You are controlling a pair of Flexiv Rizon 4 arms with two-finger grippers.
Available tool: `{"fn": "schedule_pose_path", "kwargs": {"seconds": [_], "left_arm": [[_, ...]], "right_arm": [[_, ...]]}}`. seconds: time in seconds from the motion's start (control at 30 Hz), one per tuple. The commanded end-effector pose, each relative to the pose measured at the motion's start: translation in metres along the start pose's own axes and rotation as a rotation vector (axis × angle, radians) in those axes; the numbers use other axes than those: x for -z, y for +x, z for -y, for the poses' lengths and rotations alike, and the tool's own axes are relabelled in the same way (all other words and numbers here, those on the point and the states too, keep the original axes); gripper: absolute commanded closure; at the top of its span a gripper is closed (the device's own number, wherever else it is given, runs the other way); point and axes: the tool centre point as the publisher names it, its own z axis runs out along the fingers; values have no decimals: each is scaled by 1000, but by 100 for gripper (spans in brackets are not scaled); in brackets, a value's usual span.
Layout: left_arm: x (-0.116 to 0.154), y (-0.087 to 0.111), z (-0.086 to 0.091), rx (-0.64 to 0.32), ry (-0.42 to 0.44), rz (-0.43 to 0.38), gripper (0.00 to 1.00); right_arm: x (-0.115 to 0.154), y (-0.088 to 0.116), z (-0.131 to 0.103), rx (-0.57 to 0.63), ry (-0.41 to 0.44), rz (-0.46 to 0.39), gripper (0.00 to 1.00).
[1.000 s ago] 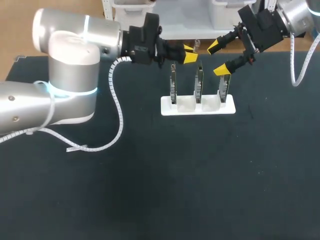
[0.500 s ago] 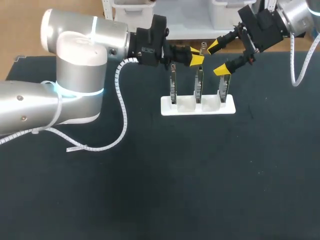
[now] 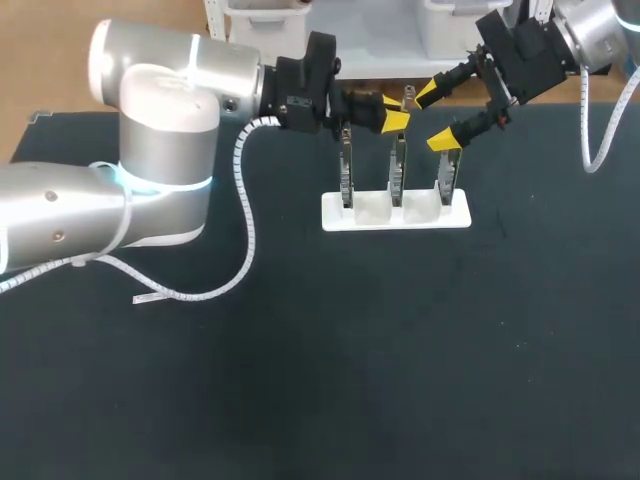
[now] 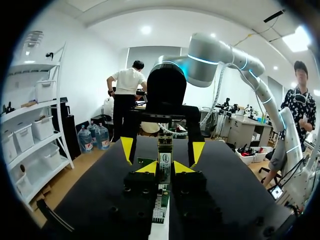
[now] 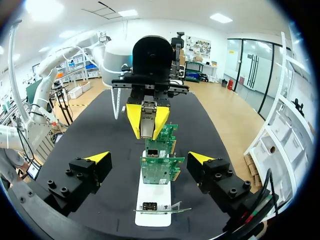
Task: Pick up the optical module with the left hand, and insert it into the network port with the right hand.
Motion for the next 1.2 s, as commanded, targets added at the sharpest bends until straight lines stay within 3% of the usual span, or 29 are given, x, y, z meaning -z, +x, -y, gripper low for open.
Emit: {"fn": "schedule_pose_path", "kwargs": {"seconds": [0.03, 1.2], "left_arm": [[-2, 0, -4, 2, 3, -1, 100], [-7, 6, -10, 46, 32, 4, 100]], "right_arm": [[0, 0, 0, 1, -1, 2, 0], [0, 0, 0, 1, -1, 2, 0]]}}
